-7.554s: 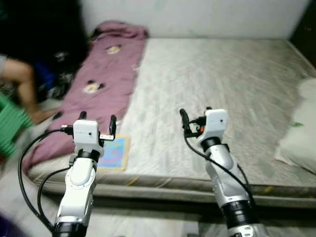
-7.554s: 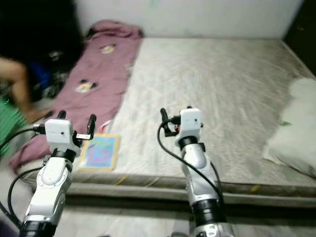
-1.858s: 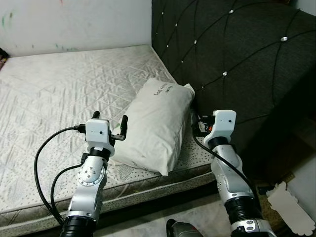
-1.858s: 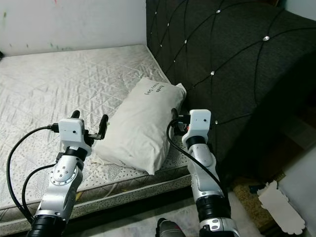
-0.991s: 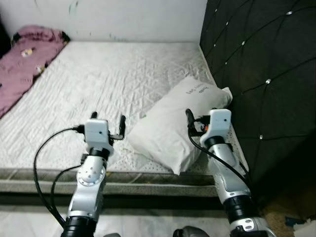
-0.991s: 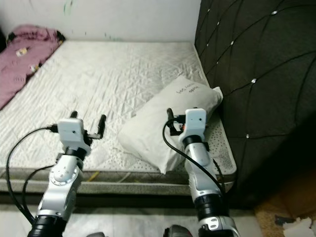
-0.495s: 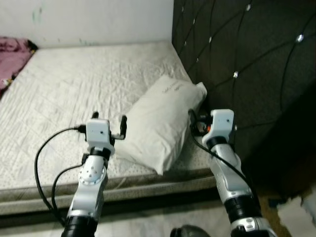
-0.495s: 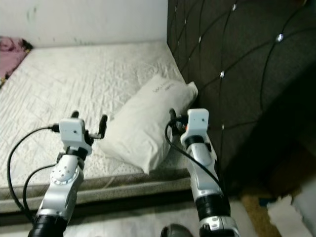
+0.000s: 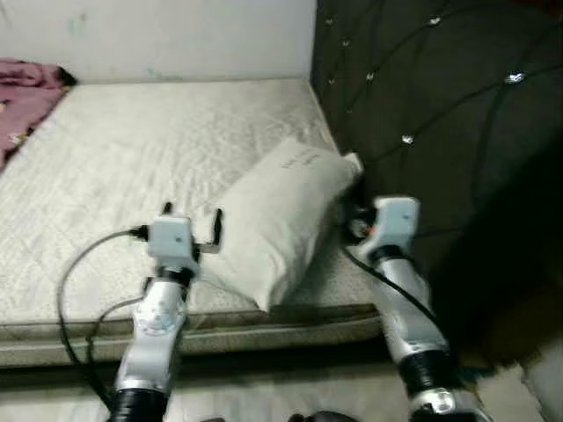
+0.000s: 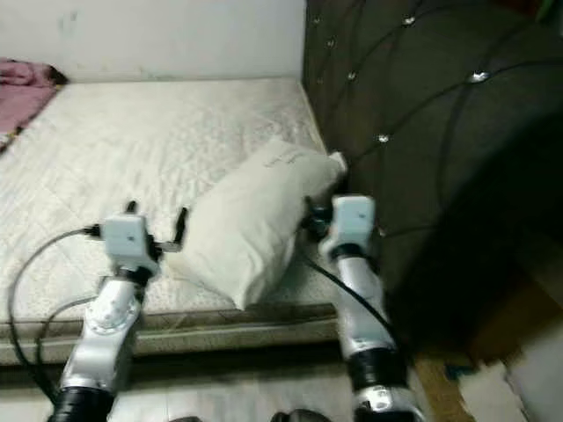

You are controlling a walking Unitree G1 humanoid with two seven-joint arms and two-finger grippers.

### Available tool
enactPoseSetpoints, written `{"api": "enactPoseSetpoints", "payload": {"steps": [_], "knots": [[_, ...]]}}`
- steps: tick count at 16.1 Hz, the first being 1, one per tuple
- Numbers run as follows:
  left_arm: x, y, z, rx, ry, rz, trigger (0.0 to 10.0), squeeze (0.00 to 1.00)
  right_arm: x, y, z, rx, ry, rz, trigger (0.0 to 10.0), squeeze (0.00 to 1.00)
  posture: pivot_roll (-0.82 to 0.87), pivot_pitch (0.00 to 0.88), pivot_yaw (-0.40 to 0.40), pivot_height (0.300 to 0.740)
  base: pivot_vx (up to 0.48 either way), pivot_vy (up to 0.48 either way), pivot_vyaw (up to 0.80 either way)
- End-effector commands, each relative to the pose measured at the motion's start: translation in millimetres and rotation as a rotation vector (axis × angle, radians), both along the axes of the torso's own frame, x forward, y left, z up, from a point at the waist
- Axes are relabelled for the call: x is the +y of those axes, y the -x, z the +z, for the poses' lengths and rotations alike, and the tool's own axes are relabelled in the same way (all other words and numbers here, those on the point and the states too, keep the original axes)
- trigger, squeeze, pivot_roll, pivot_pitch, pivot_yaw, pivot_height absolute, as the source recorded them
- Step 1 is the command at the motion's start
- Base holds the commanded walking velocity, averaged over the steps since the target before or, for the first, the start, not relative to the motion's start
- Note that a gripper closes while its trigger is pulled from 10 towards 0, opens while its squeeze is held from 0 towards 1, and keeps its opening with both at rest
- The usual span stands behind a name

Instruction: Clean up the room

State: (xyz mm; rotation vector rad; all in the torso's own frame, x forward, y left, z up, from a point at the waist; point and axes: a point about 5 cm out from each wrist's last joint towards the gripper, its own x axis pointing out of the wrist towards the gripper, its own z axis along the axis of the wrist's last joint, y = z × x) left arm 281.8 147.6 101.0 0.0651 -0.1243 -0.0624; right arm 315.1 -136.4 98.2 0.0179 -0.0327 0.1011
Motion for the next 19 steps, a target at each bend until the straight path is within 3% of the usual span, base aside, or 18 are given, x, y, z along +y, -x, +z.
{"api": "enactPoseSetpoints", "payload": {"steps": [1, 5, 15, 19], "knots": [[-1.8, 0.7, 2.9, -0.018, 0.006, -0.016, 10.0, 0.00, -0.7, -1.1, 2.8, -0.009, 0.011, 0.001, 10.0, 0.00, -0.09, 0.000, 0.009, 0.740, 0.000, 0.000, 0.00], [-2.0, 1.0, 3.7, -0.022, 0.010, -0.026, 10.0, 0.00, -0.3, -1.2, 3.3, -0.013, 0.013, 0.003, 10.0, 0.00, -0.09, 0.000, 0.012, 0.740, 0.123, 0.000, 0.36], [-2.0, 1.3, 3.6, -0.018, 0.011, -0.036, 10.0, 0.00, -0.3, -1.5, 2.3, -0.004, 0.010, -0.005, 10.0, 0.00, -0.08, 0.000, 0.013, 0.740, 0.289, 0.000, 0.00], [-1.8, 0.8, 2.6, -0.012, 0.007, -0.039, 10.0, 0.00, -0.2, -2.0, 2.1, -0.001, 0.008, -0.008, 10.0, 0.00, -0.08, 0.000, 0.014, 0.740, 0.000, 0.000, 0.00]]}}
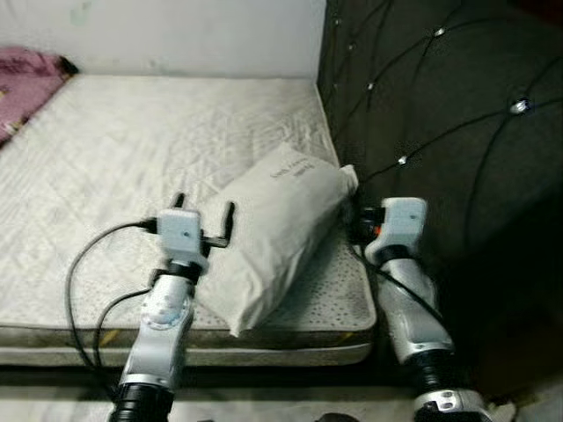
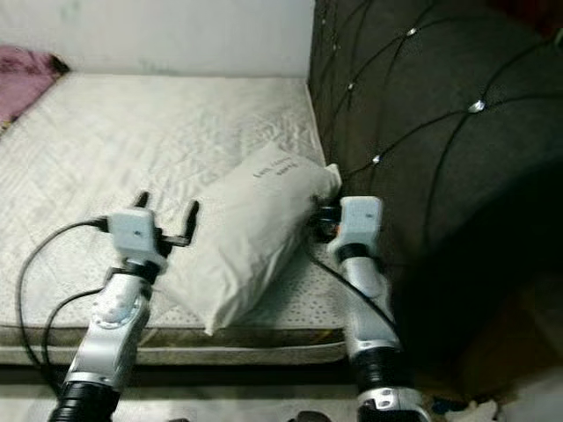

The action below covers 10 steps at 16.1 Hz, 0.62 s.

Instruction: Clean up the room

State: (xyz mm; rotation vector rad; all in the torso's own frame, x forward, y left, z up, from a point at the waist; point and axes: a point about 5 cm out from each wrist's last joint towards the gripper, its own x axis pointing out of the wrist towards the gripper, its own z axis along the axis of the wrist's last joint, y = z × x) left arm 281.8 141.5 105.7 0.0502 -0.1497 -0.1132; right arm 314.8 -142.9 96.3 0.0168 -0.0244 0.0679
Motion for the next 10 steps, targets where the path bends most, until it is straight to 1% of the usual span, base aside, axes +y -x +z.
{"api": "enactPoseSetpoints", "payload": {"steps": [1, 3, 4, 7, 8, 10], "knots": [[4.7, 0.8, -2.2, 0.014, -0.006, 0.015, 10.0, 0.00, 6.3, -2.4, 3.9, -0.009, 0.007, 0.024, 10.0, 0.00, -0.08, 0.000, 0.014, 0.740, 0.000, 0.000, 0.00], [4.3, 0.7, -1.9, 0.011, -0.005, 0.014, 10.0, 0.00, 5.4, -2.5, 2.8, -0.002, -0.001, 0.019, 10.0, 0.00, -0.08, 0.000, 0.015, 0.740, 0.000, 0.000, 0.00], [3.1, 1.0, -1.4, 0.005, -0.011, 0.005, 10.0, 0.00, 4.8, -2.6, 2.3, 0.001, -0.004, 0.016, 10.0, 0.00, -0.08, 0.000, 0.014, 0.740, 0.326, 0.000, 0.00], [2.4, 1.1, -0.9, 0.002, -0.004, -0.002, 10.0, 0.00, 4.8, -2.9, 2.5, 0.000, -0.003, 0.015, 10.0, 0.00, -0.08, 0.000, 0.014, 0.740, 0.465, 0.000, 0.00], [2.8, 1.1, -1.2, 0.005, -0.003, 0.001, 10.0, 0.00, 5.0, -2.9, 2.5, 0.002, -0.003, 0.016, 10.0, 0.00, -0.08, 0.000, 0.014, 0.740, 0.420, 0.000, -0.58], [3.8, 0.8, -1.9, 0.012, -0.004, 0.010, 10.0, 0.00, 4.9, -3.1, 2.4, 0.003, -0.002, 0.016, 10.0, 0.00, -0.08, 0.000, 0.012, 0.740, 0.272, 0.000, -0.80]]}}
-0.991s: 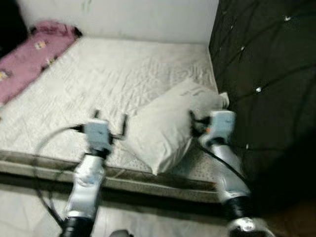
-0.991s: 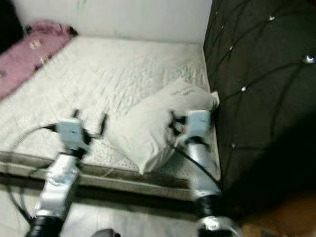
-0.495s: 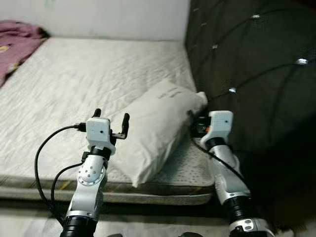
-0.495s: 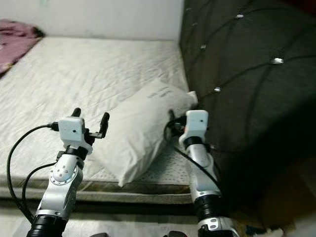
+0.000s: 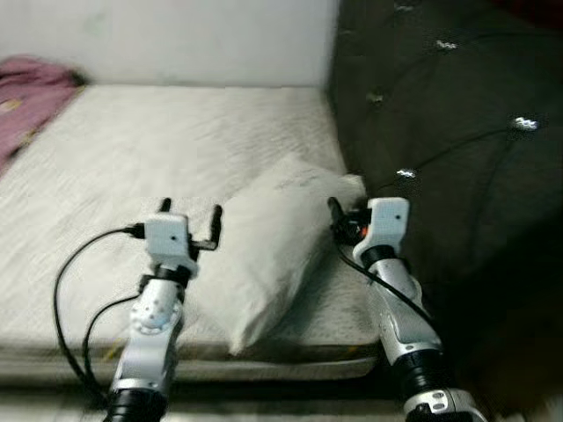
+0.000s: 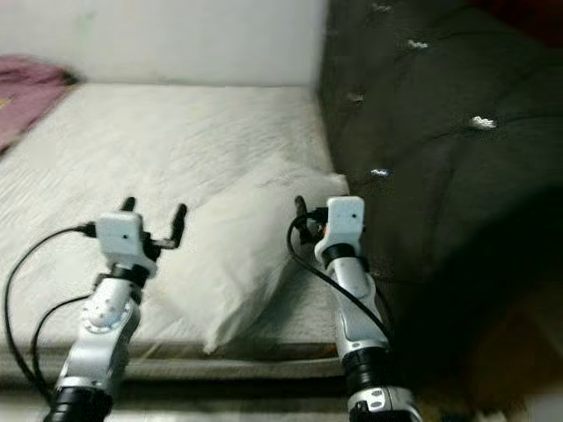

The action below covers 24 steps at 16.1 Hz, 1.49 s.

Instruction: Clean up the room

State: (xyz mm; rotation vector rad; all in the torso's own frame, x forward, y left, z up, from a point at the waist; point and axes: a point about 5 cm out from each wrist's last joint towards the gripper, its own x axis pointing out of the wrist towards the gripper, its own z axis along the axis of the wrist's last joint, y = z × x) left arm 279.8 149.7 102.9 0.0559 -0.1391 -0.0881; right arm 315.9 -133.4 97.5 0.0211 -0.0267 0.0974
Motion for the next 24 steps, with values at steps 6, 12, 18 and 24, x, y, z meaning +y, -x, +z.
{"api": "enactPoseSetpoints", "payload": {"steps": [6, 12, 18, 24], "knots": [[-5.0, -1.4, -1, 0.011, 0.009, -0.021, 10.0, 0.00, -4.7, -1.7, 1, 0.008, 0.004, -0.010, 10.0, 0.00, -0.08, 0.000, 0.011, 0.740, 0.000, 0.075, -0.15], [-5.3, -1.1, -2, 0.014, 0.010, -0.024, 10.0, 0.00, -4.4, -1.5, 0, 0.008, 0.006, -0.006, 10.0, 0.00, -0.08, 0.000, 0.012, 0.740, 0.000, 0.460, -0.25], [-2.1, -2.0, -2, 0.020, 0.001, 0.020, 10.0, 0.00, -3.8, -2.2, 1, 0.007, 0.001, 0.000, 10.0, 0.00, -0.08, 0.000, 0.009, 0.740, 0.000, 0.080, 0.00], [10.5, -1.2, 0, 0.009, -0.007, 0.122, 10.0, 0.00, -5.6, -2.4, 2, -0.001, 0.001, -0.013, 10.0, 0.00, -0.08, 0.000, 0.013, 0.740, 0.000, 0.000, 0.00]]}}
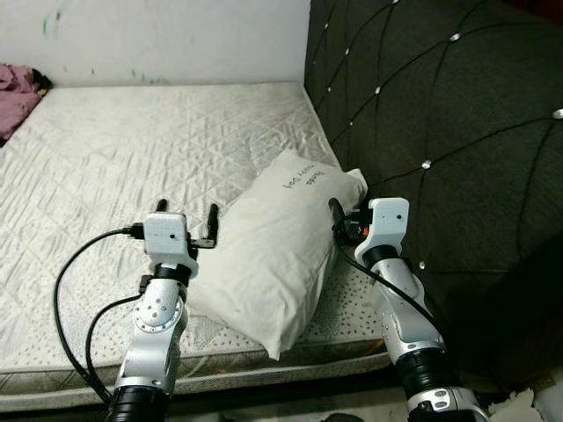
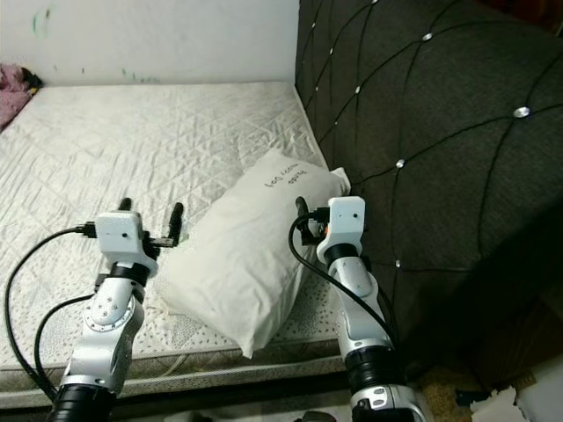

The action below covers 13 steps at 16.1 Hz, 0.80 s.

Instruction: Clean up the room

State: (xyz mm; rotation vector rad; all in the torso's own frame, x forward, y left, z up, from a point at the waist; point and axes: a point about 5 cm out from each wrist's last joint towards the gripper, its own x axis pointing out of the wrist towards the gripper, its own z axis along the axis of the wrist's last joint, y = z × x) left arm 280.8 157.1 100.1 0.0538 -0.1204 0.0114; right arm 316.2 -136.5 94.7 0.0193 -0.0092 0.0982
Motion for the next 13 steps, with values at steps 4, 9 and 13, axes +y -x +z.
{"api": "enactPoseSetpoints", "payload": {"steps": [4, 9, 13], "knots": [[23.5, 13.7, 7, -0.008, -0.015, 0.062, 10.0, 0.00, -10.8, 3.7, 12, -0.017, -0.013, -0.044, 10.0, 0.00, -0.07, 0.000, 0.017, 0.740, 0.000, 0.000, 0.00], [39.0, 21.6, -3, 0.058, 0.026, 0.116, 10.0, 0.00, -14.9, 5.5, 4, 0.023, 0.022, -0.048, 10.0, 0.00, -0.07, 0.000, 0.016, 0.740, 0.000, 0.000, 0.00], [37.5, 21.0, -3, 0.067, 0.037, 0.107, 10.0, 0.00, -16.0, 4.5, 3, 0.036, 0.028, -0.059, 10.0, 0.00, -0.07, 0.000, 0.013, 0.740, 0.000, 0.000, 0.00]]}}
